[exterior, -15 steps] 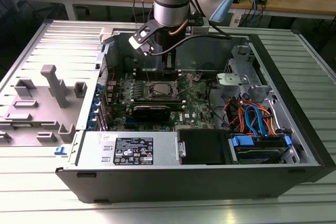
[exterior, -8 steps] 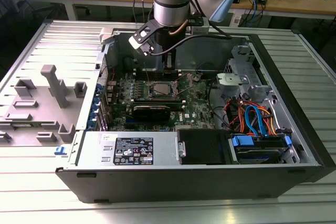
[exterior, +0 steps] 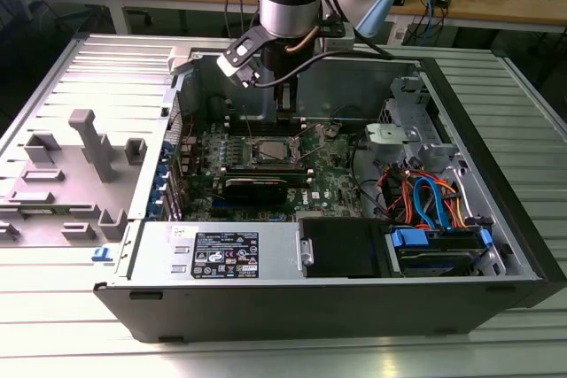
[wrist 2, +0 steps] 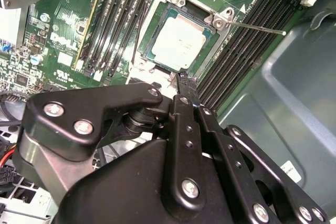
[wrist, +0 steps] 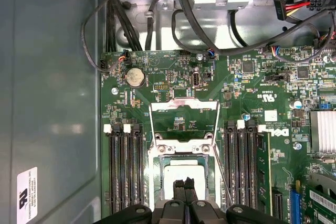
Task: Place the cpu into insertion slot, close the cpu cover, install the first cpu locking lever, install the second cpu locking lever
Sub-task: 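Close the cpu cover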
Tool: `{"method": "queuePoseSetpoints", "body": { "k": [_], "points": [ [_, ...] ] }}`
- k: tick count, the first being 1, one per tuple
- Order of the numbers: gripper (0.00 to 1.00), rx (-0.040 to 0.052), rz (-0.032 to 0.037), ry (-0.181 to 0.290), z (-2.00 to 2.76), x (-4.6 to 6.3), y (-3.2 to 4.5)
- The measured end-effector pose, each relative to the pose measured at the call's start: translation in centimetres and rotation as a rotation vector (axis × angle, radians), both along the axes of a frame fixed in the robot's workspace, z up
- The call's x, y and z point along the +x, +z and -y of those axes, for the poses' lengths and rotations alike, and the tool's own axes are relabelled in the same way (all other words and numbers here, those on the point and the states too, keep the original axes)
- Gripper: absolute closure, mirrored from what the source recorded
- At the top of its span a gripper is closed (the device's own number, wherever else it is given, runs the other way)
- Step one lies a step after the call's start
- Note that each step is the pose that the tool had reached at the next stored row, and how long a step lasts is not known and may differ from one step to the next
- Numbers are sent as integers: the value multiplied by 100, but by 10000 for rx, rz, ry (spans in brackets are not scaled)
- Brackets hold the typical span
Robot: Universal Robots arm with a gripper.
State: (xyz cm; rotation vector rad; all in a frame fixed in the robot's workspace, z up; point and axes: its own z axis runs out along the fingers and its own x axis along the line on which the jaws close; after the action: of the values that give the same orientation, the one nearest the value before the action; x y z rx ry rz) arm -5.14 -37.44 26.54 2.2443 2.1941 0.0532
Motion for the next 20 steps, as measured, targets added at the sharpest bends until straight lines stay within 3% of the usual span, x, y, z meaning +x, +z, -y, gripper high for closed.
{"method": "queuePoseSetpoints", "body": {
  "k": [15,20],
  "points": [
    [89,-3,-2,0,0,0,11],
    [89,-2,-1,-1,0,0,140]
  ]
}}
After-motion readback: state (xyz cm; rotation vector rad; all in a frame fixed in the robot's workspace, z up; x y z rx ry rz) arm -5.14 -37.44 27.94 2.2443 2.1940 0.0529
